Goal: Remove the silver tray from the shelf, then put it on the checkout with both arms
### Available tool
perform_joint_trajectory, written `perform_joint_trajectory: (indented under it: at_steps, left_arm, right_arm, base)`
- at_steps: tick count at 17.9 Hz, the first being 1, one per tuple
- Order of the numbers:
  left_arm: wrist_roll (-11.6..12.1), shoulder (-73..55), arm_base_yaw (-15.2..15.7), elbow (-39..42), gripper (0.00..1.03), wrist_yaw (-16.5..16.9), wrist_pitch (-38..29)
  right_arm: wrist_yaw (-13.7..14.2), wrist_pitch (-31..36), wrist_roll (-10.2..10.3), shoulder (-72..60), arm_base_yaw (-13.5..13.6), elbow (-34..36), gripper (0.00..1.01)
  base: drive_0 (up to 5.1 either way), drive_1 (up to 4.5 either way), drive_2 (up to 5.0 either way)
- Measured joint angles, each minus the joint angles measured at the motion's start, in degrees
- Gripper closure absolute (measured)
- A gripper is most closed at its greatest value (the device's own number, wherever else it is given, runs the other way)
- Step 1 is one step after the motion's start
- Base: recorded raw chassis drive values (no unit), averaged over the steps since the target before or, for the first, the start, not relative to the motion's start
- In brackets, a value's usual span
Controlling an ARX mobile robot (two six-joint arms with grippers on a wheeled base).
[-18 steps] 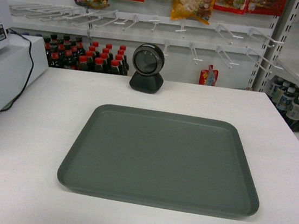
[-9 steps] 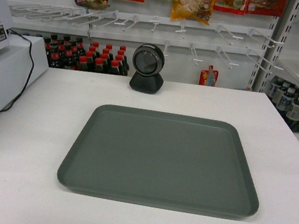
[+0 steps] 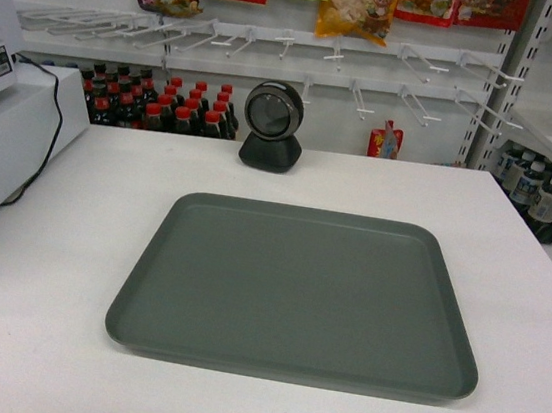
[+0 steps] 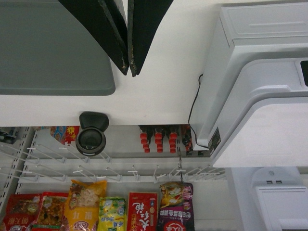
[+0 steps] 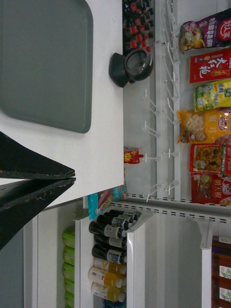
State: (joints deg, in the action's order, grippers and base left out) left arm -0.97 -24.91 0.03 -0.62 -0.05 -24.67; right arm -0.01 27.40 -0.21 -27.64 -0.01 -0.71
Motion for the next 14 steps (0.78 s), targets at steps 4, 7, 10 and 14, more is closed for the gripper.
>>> perform_joint_trajectory:
  at_steps: [4,7,10,14]
  left_arm:
    - [0.0,5.09,0.0,0.0,1.02,-0.02,4.79]
    - [0.0,8.68,0.0,0.0,1.02,0.0,8.39]
    - [0.0,12.04,0.0,0.0,1.02,0.0,11.78]
    - [0.0,15.45,0.0,0.0,1.02,0.0,15.5]
  right_arm:
    - [0.0,-5.53,0.0,5.68,0.0,0.0,0.99]
    - [0.0,-9.25,0.0,9.55,0.0,0.0,0.99]
    - [0.0,-12.98,0.0,13.35,0.0,0.0,0.99]
    - [0.0,-16.7,0.02,17.03,0.0,0.0,0.99]
  base:
    - [0.0,0.0,0.0]
    - [0.0,0.0,0.0]
    - [0.0,0.0,0.0]
    - [0.0,0.0,0.0]
